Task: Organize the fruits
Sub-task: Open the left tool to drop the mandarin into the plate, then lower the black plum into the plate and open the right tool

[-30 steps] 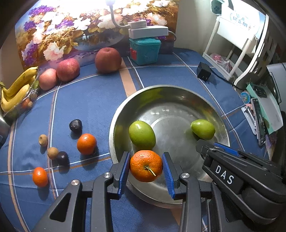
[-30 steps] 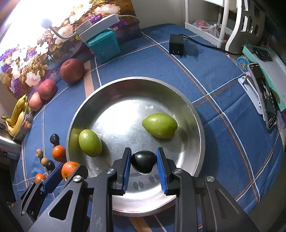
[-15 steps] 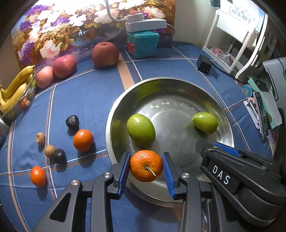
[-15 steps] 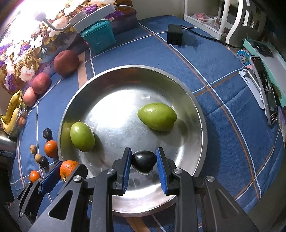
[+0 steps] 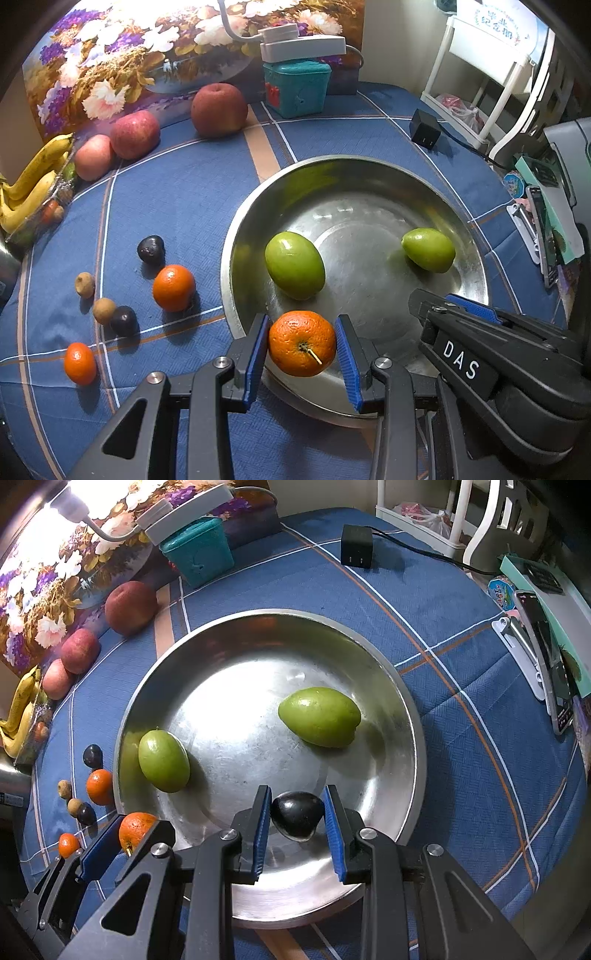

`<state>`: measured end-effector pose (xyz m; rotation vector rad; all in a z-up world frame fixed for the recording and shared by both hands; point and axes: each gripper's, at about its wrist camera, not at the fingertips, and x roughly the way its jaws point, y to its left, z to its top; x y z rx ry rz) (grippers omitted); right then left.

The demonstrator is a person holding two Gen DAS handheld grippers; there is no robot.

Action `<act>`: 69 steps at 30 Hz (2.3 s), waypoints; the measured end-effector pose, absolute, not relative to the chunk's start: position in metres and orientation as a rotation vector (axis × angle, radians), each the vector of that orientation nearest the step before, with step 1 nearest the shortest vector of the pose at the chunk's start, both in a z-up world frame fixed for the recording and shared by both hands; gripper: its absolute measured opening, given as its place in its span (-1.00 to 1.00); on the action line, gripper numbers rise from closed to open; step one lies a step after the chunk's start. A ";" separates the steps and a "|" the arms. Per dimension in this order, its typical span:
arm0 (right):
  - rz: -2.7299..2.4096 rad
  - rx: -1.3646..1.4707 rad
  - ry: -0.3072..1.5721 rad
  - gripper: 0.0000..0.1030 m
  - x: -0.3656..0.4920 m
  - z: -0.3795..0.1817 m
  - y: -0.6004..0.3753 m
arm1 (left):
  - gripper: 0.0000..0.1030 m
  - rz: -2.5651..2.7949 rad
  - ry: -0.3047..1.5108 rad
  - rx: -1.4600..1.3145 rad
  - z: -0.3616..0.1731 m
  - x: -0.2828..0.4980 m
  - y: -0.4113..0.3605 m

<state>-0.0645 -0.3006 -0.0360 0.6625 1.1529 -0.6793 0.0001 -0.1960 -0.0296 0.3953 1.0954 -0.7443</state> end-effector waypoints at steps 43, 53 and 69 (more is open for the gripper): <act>-0.698 0.579 1.109 -0.24 -0.053 -0.016 -0.288 | 0.06 -0.526 1.133 0.182 -0.014 0.064 -0.119; -0.597 0.454 1.114 -0.25 -0.029 -0.005 -0.243 | 0.12 -0.359 1.128 0.110 -0.011 0.095 -0.064; -0.569 0.387 1.090 0.75 -0.023 -0.013 -0.231 | 0.99 -0.291 1.123 0.101 -0.019 0.103 -0.052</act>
